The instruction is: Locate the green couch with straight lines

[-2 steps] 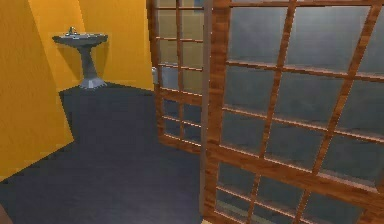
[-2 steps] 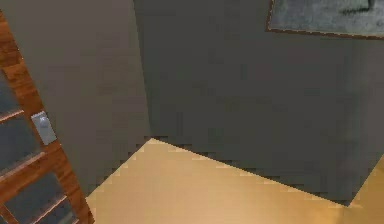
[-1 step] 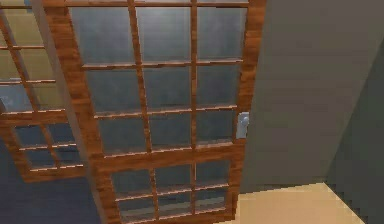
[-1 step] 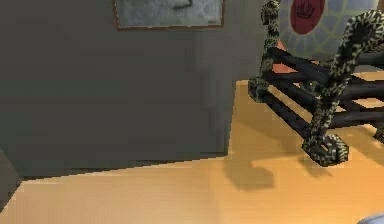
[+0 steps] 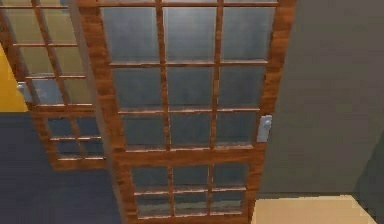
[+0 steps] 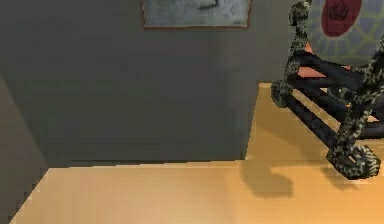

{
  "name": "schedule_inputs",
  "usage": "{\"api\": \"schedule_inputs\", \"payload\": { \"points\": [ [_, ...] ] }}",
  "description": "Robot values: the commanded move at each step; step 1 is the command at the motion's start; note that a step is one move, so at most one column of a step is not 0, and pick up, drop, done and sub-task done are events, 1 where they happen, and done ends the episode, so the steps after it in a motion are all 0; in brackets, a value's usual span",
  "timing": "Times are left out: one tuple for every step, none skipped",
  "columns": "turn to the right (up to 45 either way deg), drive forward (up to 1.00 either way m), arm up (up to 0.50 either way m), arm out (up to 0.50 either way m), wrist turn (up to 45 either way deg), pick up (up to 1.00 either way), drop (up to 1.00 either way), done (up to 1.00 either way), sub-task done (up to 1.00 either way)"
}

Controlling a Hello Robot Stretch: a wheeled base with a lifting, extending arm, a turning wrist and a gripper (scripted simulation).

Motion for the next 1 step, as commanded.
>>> {"api": "schedule_inputs", "payload": {
  "points": [
    [0.0, 0.30, 0.00, 0.00, 0.0, 0.00, 0.00, 0.00, 0.00]
  ]
}}
